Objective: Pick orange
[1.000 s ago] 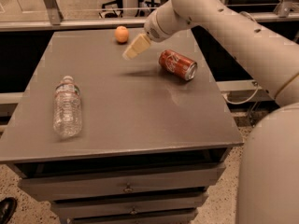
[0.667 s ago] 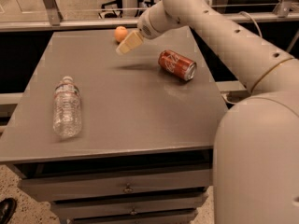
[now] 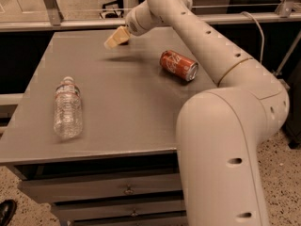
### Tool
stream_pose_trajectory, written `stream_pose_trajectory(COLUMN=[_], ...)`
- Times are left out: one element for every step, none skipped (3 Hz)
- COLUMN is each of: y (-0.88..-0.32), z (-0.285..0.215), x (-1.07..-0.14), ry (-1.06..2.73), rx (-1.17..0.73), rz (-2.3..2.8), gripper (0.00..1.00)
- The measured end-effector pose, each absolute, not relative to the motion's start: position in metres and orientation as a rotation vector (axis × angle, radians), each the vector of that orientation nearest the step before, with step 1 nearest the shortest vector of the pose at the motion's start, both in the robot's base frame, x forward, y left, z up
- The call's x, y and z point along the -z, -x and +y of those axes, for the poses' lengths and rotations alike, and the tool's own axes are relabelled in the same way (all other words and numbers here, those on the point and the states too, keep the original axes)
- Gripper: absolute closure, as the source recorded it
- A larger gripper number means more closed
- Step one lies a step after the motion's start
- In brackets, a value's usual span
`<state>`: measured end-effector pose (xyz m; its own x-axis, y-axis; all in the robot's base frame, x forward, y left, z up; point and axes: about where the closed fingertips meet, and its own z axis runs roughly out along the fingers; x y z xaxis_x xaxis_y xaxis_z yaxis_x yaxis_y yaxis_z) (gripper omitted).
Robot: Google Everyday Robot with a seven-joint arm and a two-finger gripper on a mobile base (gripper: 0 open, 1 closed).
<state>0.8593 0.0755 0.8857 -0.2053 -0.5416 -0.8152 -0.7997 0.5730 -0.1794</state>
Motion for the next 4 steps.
stream_pose_trajectory(y=[-0.875, -0.895, -0.902, -0.901], z=[0.090, 0.087, 0.083, 0.078], x=[-0.873, -0.861, -0.860, -0.866], ry=[1.069, 1.021, 0.994, 0.979], rx=[-0.370, -0.366, -0.360, -0.364], rz=[1.901, 1.927, 1.931, 1.920], gripper=[0.00, 0.03, 0.25, 0.56])
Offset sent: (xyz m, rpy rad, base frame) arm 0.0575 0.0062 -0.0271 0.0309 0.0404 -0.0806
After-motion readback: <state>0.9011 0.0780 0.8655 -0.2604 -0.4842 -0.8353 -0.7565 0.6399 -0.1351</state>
